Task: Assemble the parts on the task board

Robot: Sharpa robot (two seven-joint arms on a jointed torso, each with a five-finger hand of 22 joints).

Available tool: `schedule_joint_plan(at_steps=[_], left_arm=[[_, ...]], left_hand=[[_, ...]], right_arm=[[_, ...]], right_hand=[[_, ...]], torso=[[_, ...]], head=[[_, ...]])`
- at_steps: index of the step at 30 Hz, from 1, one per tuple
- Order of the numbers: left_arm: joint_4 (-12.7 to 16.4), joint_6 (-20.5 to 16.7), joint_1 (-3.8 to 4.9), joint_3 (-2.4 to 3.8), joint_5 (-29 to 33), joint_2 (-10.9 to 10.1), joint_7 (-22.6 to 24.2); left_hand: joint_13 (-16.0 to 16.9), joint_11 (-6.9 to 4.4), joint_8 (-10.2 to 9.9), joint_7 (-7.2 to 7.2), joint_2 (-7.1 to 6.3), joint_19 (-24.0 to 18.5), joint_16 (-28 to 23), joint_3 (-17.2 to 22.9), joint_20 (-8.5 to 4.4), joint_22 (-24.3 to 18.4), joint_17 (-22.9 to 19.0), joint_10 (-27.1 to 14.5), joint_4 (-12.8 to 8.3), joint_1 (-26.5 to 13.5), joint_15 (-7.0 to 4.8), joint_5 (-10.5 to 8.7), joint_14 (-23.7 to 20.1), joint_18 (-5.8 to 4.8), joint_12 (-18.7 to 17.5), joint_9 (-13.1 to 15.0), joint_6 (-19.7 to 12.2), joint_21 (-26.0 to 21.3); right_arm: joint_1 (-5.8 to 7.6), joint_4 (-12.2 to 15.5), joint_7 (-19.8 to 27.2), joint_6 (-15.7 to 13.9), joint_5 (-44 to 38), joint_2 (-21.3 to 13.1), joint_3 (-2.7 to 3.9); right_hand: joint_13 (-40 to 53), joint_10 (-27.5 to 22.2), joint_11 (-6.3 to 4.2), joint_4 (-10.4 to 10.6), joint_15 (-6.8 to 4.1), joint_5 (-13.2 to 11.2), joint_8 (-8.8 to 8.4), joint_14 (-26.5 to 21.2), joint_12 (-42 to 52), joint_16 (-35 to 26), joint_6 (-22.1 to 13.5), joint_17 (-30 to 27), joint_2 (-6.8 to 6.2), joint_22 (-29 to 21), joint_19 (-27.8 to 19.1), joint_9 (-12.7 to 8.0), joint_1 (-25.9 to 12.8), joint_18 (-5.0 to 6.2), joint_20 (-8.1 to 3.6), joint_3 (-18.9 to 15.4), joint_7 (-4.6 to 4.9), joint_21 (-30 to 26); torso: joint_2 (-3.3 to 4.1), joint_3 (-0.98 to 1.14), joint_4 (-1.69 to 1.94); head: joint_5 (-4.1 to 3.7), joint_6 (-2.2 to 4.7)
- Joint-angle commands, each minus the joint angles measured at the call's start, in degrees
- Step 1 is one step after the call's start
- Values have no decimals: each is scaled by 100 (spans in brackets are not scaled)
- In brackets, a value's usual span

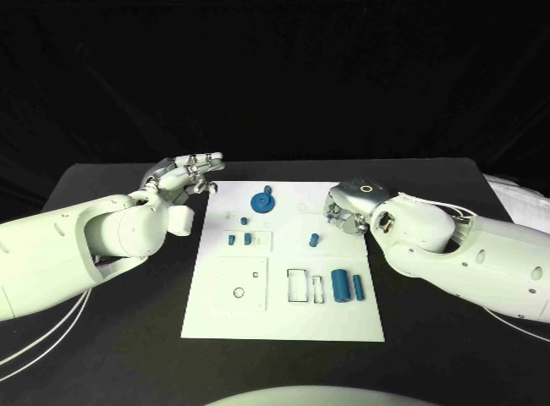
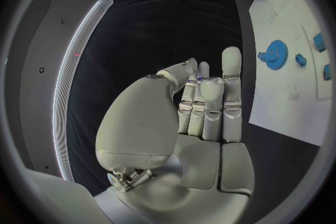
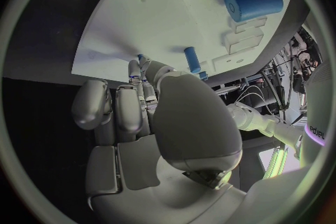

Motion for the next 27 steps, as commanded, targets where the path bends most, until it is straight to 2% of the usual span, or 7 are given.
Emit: schedule_joint_plan(at_steps=[1,8,12,15,18,25,27], left_arm=[[0,37,1,4,-63,9,-4],[-20,38,1,4,-73,14,-29],[-29,43,1,4,-80,16,-45],[-30,52,1,4,-82,19,-48],[-35,60,1,4,-83,27,-50],[-28,89,1,4,-84,50,-56],[-19,96,1,4,-84,52,-58]], left_hand=[[8,8,32,1,16,-35,-30,-12,15,0,8,-46,-32,64,-8,0,-40,61,16,-3,-38,-8],[8,13,33,7,14,-44,-42,-15,15,-22,-20,-58,-46,71,-6,5,-50,65,23,-5,-49,-38],[7,17,32,11,13,-47,-44,-18,15,-28,-28,-68,-51,69,-4,6,-54,66,26,-6,-58,-46],[6,21,31,15,13,-50,-47,-22,16,-34,-36,-77,-53,65,-1,7,-57,66,29,-8,-67,-56],[6,26,33,20,13,-51,-48,-31,18,-38,-42,-87,-51,54,3,7,-60,65,35,-8,-75,-61],[6,26,33,20,13,-51,-48,-31,18,-38,-42,-87,-51,54,3,7,-60,65,35,-8,-75,-61],[6,26,33,20,13,-51,-48,-31,18,-38,-42,-87,-51,54,3,7,-60,65,35,-8,-75,-61]], right_arm=[[14,77,14,-336,32,-47,28],[56,275,-13,-314,73,-236,82],[75,473,-14,-284,142,-327,101],[77,633,6,-277,190,-324,106],[68,804,55,-283,230,-254,109],[15,1032,193,-236,293,69,102],[-25,1053,244,-187,326,186,93]], right_hand=[[-12,14,16,-9,3,-42,10,261,-21,2,27,-4,4,5,41,30,-55,10,17,23,-3,36],[-14,17,16,-11,4,-54,10,262,-31,9,33,4,-9,4,42,36,-92,11,19,19,-7,35],[-14,19,15,-12,4,-56,10,264,-33,18,36,14,-12,16,47,37,-102,9,19,17,-9,42],[-14,19,15,-12,3,-57,10,263,-34,14,37,10,-12,21,48,38,-104,8,19,17,-9,45],[-15,18,16,-11,2,-57,10,263,-36,15,38,10,-13,15,46,39,-110,9,19,17,-9,41],[-18,12,19,-19,1,-55,5,262,-46,13,33,8,-7,12,46,40,-114,11,19,26,-6,40],[-21,2,28,-24,4,-58,-4,262,-60,16,22,11,-10,8,45,41,-135,12,18,26,4,37]], torso=[[7,1,-7],[7,0,-3],[3,1,-12],[12,2,-3],[11,5,3],[11,-15,11],[13,-18,11]], head=[[5,-1],[-15,2],[7,0],[26,-5],[54,-16],[148,-41],[214,-72]])
